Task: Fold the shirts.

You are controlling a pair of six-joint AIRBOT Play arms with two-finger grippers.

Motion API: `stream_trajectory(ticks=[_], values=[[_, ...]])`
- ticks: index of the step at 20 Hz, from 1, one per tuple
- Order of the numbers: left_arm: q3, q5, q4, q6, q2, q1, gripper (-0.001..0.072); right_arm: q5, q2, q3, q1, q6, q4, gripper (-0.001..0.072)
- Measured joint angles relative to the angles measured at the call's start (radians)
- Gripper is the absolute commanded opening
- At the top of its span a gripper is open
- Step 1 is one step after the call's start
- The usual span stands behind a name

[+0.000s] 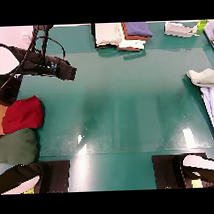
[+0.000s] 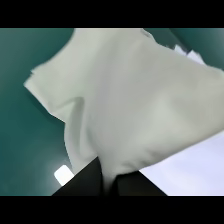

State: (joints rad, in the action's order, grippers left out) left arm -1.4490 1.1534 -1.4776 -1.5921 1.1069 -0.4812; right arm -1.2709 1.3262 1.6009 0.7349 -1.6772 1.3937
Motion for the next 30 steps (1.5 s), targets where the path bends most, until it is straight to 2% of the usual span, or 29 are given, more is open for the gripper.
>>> stream_trajectory(ticks=[7,15,19,26,27,28,29,30], values=[[0.000,0.007,0.001,-0.004,0.000,0.000,0.0026,-0.042,0.000,0.233,0.022,0.014,-0.012,0.0019],[0.000,0.020,0.001,-0.004,0.000,-0.001,0.0026,-0.218,-0.016,0.314,0.059,0.104,0.048,0.0019],[0.000,0.029,0.001,0.000,0.000,0.000,0.0026,-0.252,-0.095,0.196,0.155,0.151,0.085,0.0018],[0.000,0.034,0.001,0.003,0.000,0.000,0.0027,-0.183,-0.272,-0.232,0.365,0.232,0.136,0.0023],[0.000,0.035,0.001,0.003,0.000,0.000,0.0026,-0.166,-0.291,-0.290,0.387,0.238,0.154,0.0070],[0.000,0.035,0.001,0.003,0.000,0.000,0.0026,-0.147,-0.306,-0.342,0.406,0.240,0.172,0.0277],[0.000,0.036,0.000,0.003,0.000,0.000,0.0026,-0.130,-0.316,-0.385,0.421,0.243,0.189,0.0552],[0.000,0.036,0.001,0.003,0.000,0.000,0.0026,-0.111,-0.324,-0.422,0.434,0.245,0.203,0.0675]])
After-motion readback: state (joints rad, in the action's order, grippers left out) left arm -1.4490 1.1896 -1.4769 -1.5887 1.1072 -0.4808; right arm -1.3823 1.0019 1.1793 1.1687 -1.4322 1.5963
